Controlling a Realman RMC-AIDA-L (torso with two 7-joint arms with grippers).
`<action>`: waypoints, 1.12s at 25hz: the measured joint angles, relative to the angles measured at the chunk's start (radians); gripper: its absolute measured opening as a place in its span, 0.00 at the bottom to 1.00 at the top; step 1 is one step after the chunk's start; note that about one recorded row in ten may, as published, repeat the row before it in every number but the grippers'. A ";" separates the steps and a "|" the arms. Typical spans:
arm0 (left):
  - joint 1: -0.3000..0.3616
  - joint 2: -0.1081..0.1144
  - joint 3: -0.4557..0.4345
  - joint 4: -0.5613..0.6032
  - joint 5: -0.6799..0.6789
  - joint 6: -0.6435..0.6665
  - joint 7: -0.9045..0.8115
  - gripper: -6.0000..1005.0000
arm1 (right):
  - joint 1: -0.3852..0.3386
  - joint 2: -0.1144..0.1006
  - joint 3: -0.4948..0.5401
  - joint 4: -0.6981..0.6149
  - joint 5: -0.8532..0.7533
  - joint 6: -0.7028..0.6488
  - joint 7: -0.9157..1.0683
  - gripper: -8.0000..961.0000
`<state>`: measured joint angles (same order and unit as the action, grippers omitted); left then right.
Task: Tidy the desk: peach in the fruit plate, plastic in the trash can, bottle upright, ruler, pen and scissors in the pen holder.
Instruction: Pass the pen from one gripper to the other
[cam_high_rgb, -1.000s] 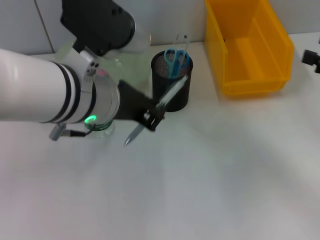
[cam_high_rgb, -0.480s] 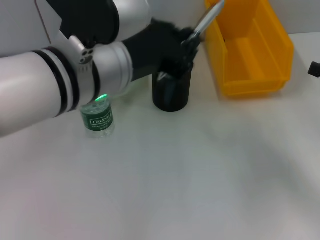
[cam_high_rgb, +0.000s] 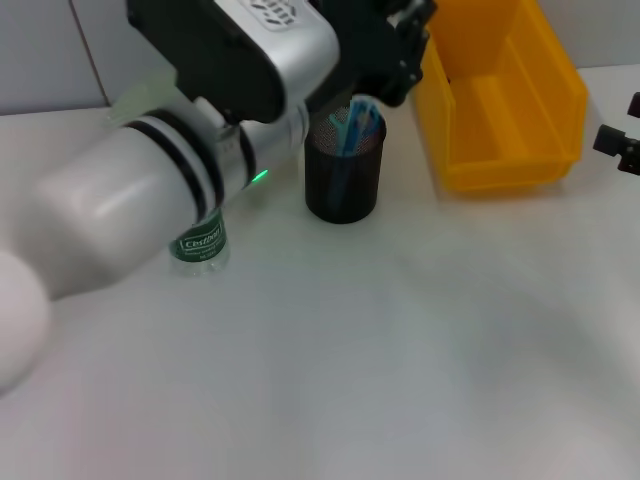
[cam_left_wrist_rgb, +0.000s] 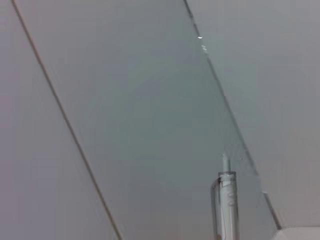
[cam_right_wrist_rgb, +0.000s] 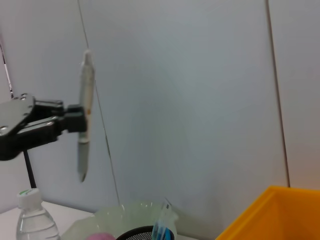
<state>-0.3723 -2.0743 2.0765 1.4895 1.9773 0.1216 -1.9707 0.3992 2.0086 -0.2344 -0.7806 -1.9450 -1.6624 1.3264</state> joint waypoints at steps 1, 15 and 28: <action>0.000 0.000 0.000 0.000 0.000 0.000 0.000 0.16 | 0.002 0.000 -0.003 0.002 0.000 0.002 0.000 0.84; -0.121 0.000 0.189 -0.332 0.430 -0.642 -0.593 0.16 | 0.013 0.004 -0.034 0.003 0.000 0.007 0.016 0.84; -0.201 -0.007 0.219 -0.680 0.660 -0.987 -0.913 0.17 | 0.024 0.022 -0.045 0.000 0.018 0.004 0.005 0.84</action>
<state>-0.5736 -2.0808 2.2959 0.8092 2.6376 -0.8658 -2.8834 0.4235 2.0306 -0.2790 -0.7809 -1.9265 -1.6583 1.3312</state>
